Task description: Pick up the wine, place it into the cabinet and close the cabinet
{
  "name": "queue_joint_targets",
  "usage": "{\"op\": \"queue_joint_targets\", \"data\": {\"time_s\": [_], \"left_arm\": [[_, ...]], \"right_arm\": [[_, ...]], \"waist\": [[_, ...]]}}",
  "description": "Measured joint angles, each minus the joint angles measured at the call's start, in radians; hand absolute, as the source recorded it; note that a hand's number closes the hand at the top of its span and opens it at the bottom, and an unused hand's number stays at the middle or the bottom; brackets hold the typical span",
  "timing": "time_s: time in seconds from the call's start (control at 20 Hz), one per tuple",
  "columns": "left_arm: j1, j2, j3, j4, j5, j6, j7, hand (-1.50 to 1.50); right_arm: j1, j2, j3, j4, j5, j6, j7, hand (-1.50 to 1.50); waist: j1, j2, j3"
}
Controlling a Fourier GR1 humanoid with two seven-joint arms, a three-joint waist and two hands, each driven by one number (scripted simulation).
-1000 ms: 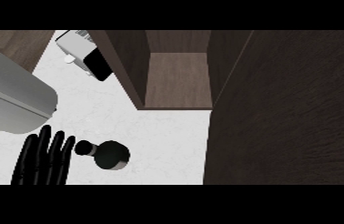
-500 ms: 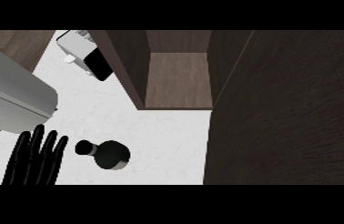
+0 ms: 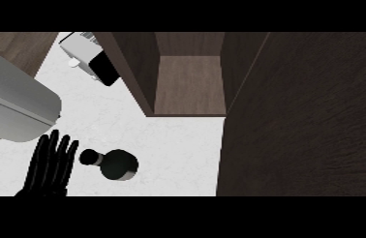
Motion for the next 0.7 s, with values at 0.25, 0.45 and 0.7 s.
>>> {"op": "queue_joint_targets", "data": {"time_s": [0.25,0.45,0.7], "left_arm": [[-0.030,-0.011,0.059,0.098,0.014,-0.029,-0.056,-1.50],[-0.027,-0.025,0.070,0.171,0.023,-0.071,-0.110,-1.50],[-0.056,-0.037,0.097,0.282,0.030,-0.116,-0.170,-1.50]], "right_arm": [[0.008,0.008,-0.003,-0.004,0.001,0.013,-0.008,-1.50],[-0.002,0.009,-0.011,-0.007,0.002,0.015,0.012,-1.50],[0.006,0.026,-0.004,-0.008,0.005,0.019,0.005,-1.50]], "waist": [[-0.002,0.000,0.000],[-0.001,0.000,0.000],[-0.003,0.000,0.001]]}}
